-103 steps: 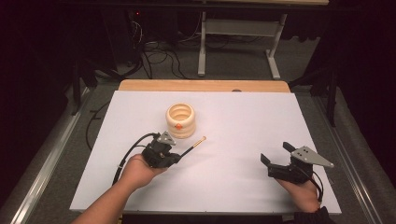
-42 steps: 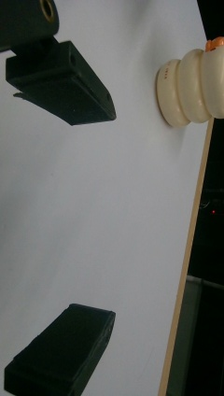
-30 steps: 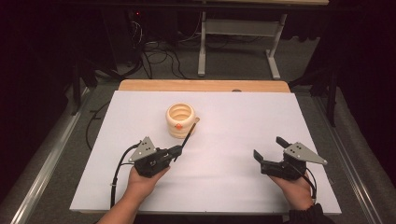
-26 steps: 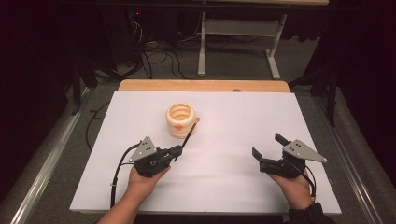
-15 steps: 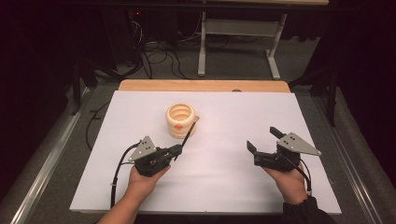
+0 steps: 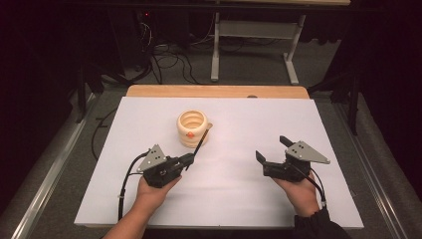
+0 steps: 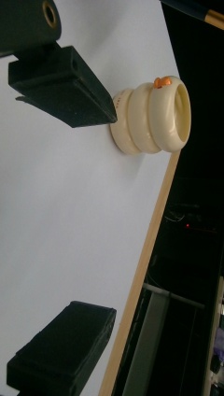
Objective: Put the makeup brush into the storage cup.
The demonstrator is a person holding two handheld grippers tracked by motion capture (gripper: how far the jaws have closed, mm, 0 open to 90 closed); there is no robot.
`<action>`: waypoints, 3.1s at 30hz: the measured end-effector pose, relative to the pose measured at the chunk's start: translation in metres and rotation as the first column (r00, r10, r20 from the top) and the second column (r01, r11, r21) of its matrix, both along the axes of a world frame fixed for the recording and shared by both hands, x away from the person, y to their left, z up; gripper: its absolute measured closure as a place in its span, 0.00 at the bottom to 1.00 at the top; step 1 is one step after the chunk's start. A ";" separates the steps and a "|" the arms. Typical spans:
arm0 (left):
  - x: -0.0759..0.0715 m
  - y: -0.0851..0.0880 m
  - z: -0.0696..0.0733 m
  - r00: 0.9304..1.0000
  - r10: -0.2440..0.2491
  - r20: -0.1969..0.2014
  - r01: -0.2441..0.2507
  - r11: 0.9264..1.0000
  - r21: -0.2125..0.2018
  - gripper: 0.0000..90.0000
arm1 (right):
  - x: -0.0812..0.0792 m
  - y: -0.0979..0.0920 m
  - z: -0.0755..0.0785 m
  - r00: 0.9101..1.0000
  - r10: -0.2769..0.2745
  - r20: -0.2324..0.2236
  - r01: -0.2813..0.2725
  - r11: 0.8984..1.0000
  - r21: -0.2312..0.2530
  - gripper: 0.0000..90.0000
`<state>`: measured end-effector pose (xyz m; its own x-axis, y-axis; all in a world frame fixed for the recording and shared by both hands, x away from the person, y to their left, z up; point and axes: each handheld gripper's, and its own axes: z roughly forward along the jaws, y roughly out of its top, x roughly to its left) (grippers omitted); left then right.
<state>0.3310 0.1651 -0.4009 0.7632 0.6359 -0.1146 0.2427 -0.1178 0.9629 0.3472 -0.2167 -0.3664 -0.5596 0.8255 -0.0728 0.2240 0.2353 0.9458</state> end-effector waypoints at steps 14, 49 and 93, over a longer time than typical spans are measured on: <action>0.009 -0.016 0.013 1.000 -0.021 0.020 0.020 0.999 0.028 0.94 | -0.004 0.001 -0.002 1.000 0.019 -0.002 -0.019 0.999 0.027 0.11; 0.010 -0.065 0.009 0.991 -0.122 0.062 0.123 0.992 -0.012 0.94 | -0.010 0.007 -0.003 0.999 0.045 -0.003 -0.045 0.998 0.032 0.12; -0.001 -0.081 -0.010 0.992 -0.119 0.046 0.120 0.993 -0.015 0.94 | -0.019 0.032 -0.012 0.983 0.170 -0.075 -0.142 0.946 0.291 0.35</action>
<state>0.3302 0.0843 -0.4108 0.8384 0.5377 -0.0888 0.1841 -0.1261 0.9748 0.3286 -0.1848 -0.3786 -0.6756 0.7059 0.2125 0.3008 0.0008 0.9537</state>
